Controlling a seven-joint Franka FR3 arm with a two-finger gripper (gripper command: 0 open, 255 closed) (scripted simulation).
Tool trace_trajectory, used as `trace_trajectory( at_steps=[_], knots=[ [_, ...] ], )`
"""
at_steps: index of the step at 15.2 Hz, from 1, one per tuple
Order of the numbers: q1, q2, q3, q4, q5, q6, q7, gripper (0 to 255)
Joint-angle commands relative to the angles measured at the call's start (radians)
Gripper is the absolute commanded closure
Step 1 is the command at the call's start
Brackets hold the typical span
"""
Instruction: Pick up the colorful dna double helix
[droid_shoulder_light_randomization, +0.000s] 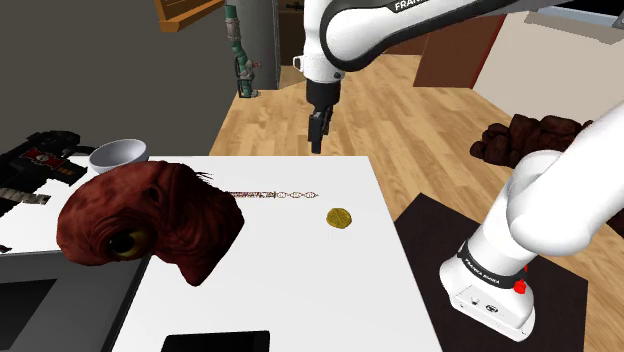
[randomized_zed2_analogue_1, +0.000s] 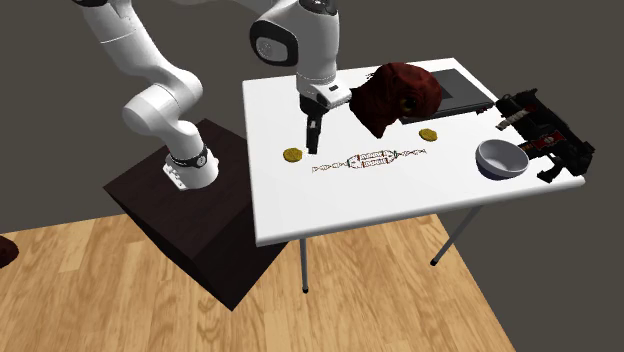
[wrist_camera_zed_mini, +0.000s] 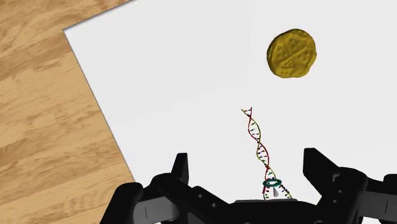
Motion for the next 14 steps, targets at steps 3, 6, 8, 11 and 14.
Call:
trace_trajectory(
  at_steps=[3, 6, 8, 11, 14],
  knots=[
    [0.023, 0.143, 0.024, 0.063, 0.007, 0.054, -0.023, 0],
    [0.041, 0.25, 0.043, 0.12, 0.006, 0.085, -0.036, 0],
    [0.054, 0.321, 0.055, 0.162, 0.004, 0.101, -0.044, 0],
    [0.074, 0.428, 0.073, 0.232, -0.004, 0.118, -0.055, 0],
    [0.08, 0.467, 0.076, 0.238, -0.009, 0.146, -0.057, 0]
  ],
)
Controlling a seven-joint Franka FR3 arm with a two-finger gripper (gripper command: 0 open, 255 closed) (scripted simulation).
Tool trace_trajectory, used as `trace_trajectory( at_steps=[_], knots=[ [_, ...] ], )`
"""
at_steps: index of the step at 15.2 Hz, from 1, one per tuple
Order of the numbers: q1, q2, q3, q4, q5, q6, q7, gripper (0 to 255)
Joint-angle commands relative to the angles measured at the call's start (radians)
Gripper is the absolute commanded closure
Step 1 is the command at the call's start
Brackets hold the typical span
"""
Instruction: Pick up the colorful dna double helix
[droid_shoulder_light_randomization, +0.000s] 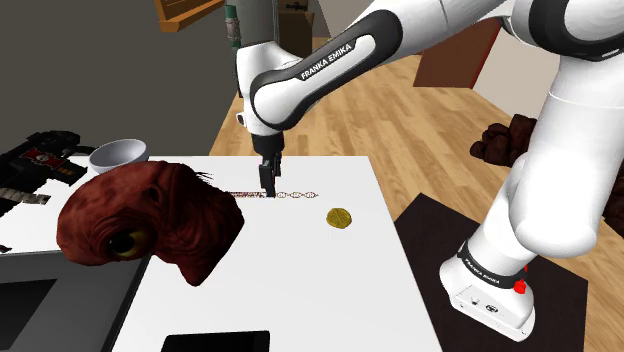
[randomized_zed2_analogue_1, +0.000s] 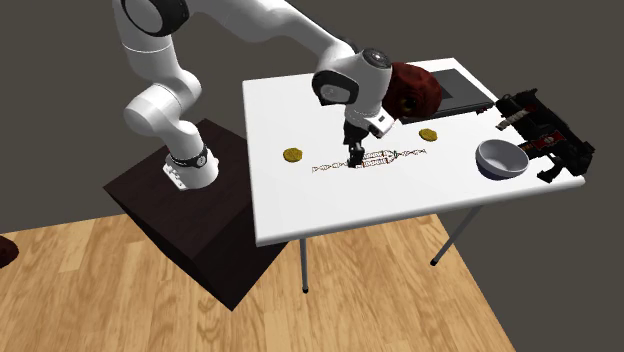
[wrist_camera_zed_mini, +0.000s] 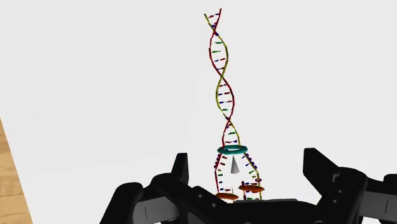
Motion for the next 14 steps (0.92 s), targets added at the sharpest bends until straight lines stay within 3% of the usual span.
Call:
trace_trajectory(
  at_steps=[1, 7, 8, 14],
  knots=[
    [0.001, 0.018, 0.0, -0.008, -0.002, 0.024, -0.003, 0],
    [0.004, 0.053, -0.002, -0.028, -0.009, 0.079, -0.001, 0],
    [0.003, 0.051, -0.002, -0.029, -0.009, 0.078, -0.002, 255],
    [0.004, 0.051, -0.002, -0.029, -0.009, 0.078, -0.002, 255]
  ],
)
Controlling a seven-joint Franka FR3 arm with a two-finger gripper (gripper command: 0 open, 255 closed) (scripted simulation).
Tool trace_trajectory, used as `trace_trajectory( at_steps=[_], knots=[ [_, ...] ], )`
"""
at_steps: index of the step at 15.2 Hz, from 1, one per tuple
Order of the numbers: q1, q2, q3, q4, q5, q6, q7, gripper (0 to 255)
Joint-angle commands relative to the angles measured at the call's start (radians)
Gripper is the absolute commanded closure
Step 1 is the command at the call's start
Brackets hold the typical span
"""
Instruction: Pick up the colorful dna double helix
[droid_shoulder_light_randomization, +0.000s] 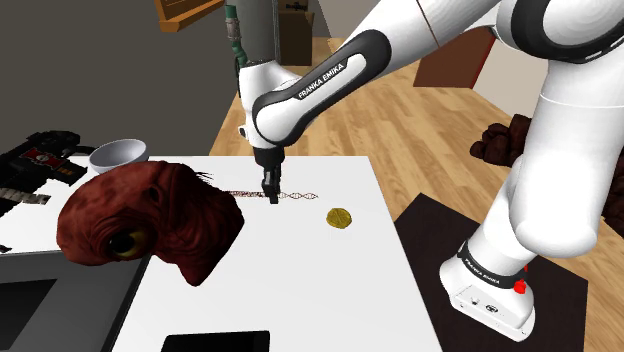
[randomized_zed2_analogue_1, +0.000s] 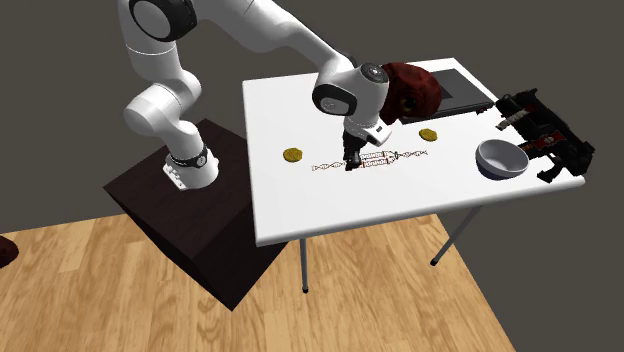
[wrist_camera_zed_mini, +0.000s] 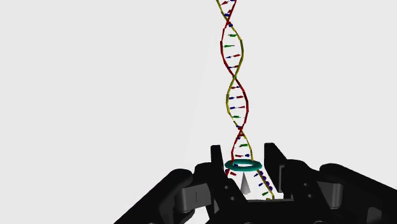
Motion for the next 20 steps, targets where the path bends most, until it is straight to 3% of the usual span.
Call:
trace_trajectory(
  at_steps=[1, 20],
  knots=[
    [0.0, 0.001, 0.0, 0.0, 0.0, 0.0, 0.0, 255],
    [-0.007, -0.099, 0.005, 0.085, 0.019, -0.183, -0.002, 255]
  ],
)
